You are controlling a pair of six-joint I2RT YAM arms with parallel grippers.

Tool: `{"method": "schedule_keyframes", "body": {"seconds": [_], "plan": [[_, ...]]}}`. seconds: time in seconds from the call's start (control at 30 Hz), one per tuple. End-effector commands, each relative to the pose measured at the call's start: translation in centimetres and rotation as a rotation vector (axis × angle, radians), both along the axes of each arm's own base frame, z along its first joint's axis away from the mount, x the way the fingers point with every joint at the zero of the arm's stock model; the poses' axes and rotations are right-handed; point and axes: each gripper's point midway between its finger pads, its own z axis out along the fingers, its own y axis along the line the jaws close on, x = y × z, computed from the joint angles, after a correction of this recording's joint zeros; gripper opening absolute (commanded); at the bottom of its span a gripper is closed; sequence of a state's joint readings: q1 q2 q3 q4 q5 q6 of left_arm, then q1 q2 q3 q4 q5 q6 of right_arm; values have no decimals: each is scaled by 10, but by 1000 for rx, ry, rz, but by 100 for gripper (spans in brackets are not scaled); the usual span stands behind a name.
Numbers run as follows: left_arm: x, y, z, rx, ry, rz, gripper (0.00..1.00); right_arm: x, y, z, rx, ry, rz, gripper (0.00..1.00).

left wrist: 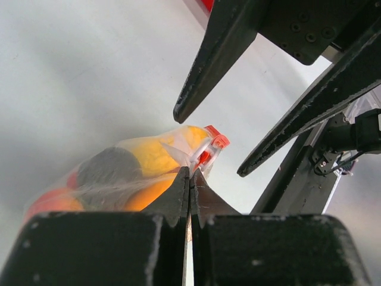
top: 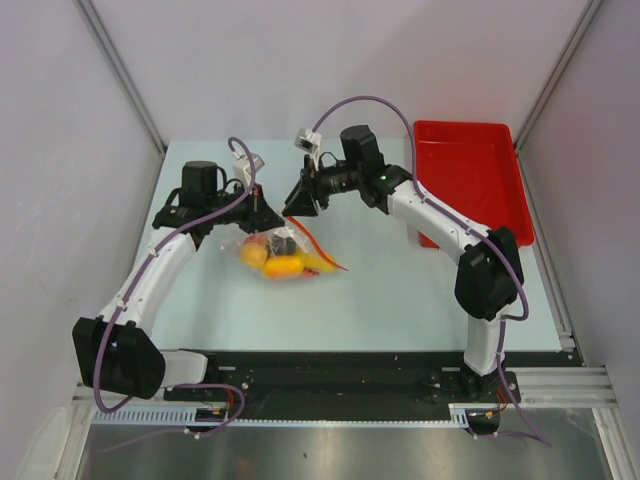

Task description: Open the zip-top bag and remove the fake food

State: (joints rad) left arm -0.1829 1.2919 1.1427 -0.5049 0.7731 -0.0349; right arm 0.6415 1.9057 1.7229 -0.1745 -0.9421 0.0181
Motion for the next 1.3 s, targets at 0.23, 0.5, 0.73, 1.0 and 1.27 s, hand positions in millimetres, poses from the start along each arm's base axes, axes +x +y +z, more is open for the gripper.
{"method": "schedule_keyframes", "body": {"seconds": [0.23, 0.5, 0.73, 1.0, 1.27], "plan": [[-4, -9, 24, -56, -69, -51, 0, -12, 20, 26, 79, -52, 96, 43], [-3, -10, 26, -51, -70, -56, 0, -13, 13, 17, 63, -36, 79, 43], [-5, -9, 26, -48, -73, -55, 0, -14, 9, 10, 51, -30, 87, 35], [-3, -10, 29, -73, -77, -37, 0, -10, 7, 12, 58, -32, 82, 0], [19, 3, 36, -103, -81, 157, 0, -4, -6, -1, 7, -33, -13, 0]]}}
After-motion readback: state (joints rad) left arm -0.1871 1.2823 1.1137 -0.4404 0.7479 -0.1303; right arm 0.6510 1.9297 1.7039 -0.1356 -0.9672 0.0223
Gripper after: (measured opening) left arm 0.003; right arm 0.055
